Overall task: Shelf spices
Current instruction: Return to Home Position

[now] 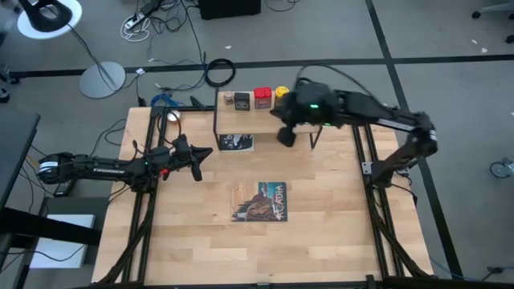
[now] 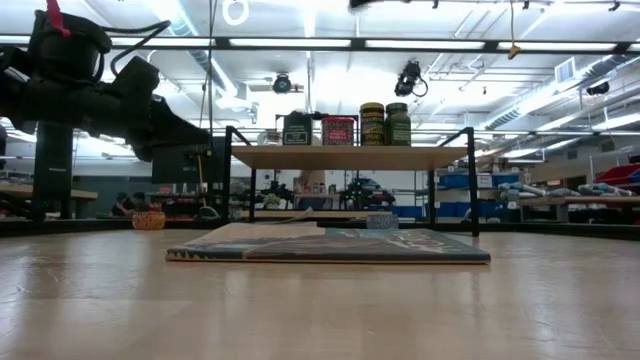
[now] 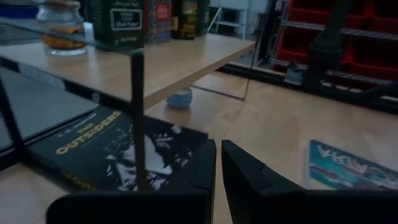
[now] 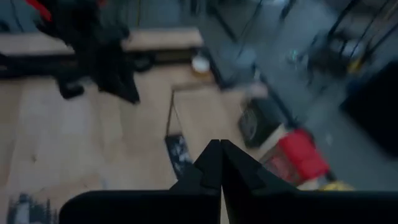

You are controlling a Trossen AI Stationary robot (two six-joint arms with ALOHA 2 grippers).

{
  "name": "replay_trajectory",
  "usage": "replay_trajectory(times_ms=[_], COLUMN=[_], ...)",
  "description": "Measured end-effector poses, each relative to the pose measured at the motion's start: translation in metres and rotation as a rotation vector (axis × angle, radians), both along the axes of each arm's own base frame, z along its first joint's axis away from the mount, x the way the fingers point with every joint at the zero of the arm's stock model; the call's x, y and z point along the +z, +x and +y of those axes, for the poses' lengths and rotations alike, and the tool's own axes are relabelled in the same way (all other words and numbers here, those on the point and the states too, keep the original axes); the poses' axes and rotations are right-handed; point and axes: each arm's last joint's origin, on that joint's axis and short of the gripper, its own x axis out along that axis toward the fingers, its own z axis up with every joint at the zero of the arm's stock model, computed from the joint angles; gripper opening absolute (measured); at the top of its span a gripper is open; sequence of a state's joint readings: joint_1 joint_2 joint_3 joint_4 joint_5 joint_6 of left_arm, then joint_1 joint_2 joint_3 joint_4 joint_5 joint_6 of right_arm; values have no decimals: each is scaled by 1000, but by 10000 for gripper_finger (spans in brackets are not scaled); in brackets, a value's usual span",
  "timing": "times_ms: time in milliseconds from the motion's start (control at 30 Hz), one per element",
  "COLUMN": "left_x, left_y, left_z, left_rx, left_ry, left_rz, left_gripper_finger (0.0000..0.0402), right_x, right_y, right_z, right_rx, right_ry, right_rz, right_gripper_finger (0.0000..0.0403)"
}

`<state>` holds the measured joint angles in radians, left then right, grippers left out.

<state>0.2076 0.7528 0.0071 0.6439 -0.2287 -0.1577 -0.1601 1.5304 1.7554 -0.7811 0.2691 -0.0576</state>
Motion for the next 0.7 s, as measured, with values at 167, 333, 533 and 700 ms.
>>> replay_trajectory(times_ms=[167,333,533,700], left_x=[4,5,11,20], left_y=[0,1,1,1], left_z=[0,0,-1,-2], left_rx=[-16,-18,-25,-65], left_ry=[7,10,20,39], left_rz=[-37,-55,-109,-200], left_gripper_finger=[30,30,30,30], right_x=[48,76,28,-44], right_y=[-61,-154,-229,-251], right_z=[37,62,64,59], right_rx=[4,77,168,178], right_ry=[-160,-176,-93,-80], right_rz=[-129,-274,-332,-371], right_gripper_finger=[0,0,0,0])
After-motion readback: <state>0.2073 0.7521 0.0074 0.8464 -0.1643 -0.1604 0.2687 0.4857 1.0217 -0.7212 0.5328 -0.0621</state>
